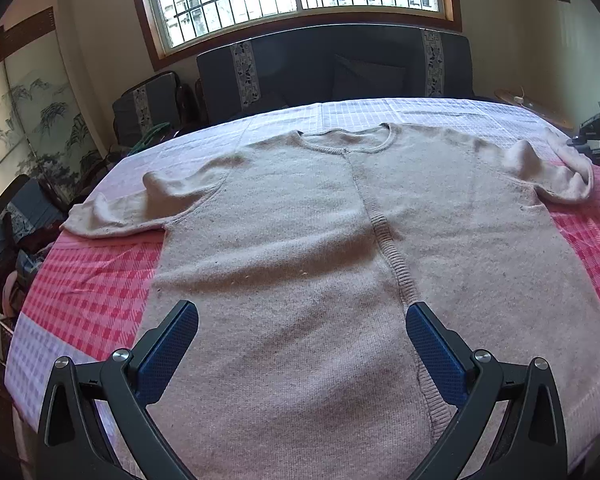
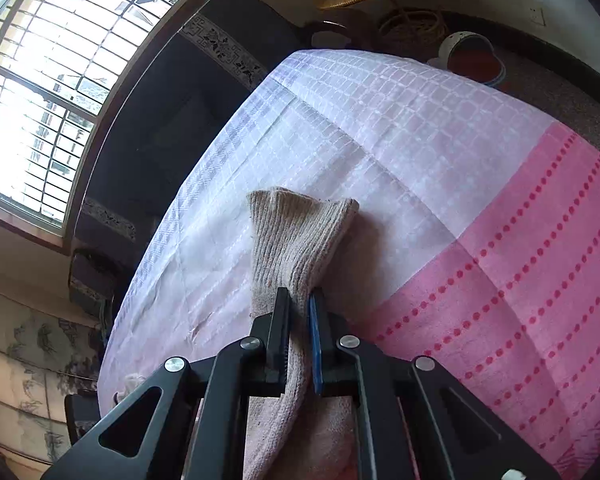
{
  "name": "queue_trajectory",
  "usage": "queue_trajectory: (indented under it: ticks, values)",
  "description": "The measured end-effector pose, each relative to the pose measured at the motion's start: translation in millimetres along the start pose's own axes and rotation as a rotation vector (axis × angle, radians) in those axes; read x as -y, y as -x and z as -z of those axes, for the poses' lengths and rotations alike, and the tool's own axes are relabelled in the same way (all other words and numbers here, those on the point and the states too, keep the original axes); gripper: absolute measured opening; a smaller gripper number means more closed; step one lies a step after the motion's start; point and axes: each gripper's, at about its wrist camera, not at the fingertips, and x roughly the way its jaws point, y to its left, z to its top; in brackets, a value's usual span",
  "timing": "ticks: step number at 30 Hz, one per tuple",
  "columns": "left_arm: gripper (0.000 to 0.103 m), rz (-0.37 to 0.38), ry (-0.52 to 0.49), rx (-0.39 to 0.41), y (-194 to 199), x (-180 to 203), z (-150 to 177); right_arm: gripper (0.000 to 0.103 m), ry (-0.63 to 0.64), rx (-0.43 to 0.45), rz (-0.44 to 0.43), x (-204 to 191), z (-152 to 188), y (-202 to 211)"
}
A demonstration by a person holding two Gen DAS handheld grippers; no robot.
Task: Fold small clothes
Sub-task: 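Grasp the sweater sleeve cuff with the right gripper and fold it across the body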
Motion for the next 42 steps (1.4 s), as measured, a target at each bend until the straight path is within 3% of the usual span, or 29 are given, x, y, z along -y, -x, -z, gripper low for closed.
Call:
queue_trajectory:
  ticks: [4, 10, 14, 20, 26, 29, 31, 34, 36, 37, 39, 42]
  values:
    - [0.103, -0.002, 0.017, 0.014, 4, -11, 2, 0.008, 0.046, 0.043, -0.127, -41, 20, 38]
    - [0.103, -0.003, 0.083, 0.044, 16, -40, 5, 0.008, 0.218, -0.018, -0.322, -171, 93, 57]
    - [0.103, -0.001, 0.119, 0.055, 22, -64, 11, 0.007, 0.304, -0.094, -0.436, -261, 165, 33]
    - [0.103, 0.010, 0.173, 0.064, 20, -100, 22, 0.007, 0.386, -0.261, -0.463, -341, 289, -48]
    - [0.103, 0.019, 0.215, 0.054, 10, -122, 31, 0.009, 0.462, -0.380, -0.422, -363, 387, -110]
    - [0.103, 0.032, 0.210, 0.046, 3, -126, 25, 0.013, 0.411, -0.477, -0.501, -358, 403, -121]
    - [0.103, 0.088, 0.207, 0.041, -1, -128, 16, 0.013, 0.355, -0.530, -0.595, -348, 404, -110]
    - [0.103, 0.222, 0.222, 0.018, -12, -130, -2, 0.016, 0.392, -0.424, -0.589, -326, 390, -70]
    - [0.103, 0.312, 0.215, 0.003, -25, -127, -18, 0.027, 0.407, -0.374, -0.600, -303, 378, -42]
    - [0.103, 0.323, 0.204, 0.001, -33, -125, -27, 0.032, 0.420, -0.346, -0.587, -291, 373, -29]
    - [0.103, 0.323, 0.188, -0.021, -52, -120, -47, 0.054, 0.450, -0.298, -0.557, -267, 363, -6]
    - [0.102, 0.413, 0.210, -0.109, -92, -117, -73, 0.057, 0.479, -0.241, -0.504, -226, 347, 20]
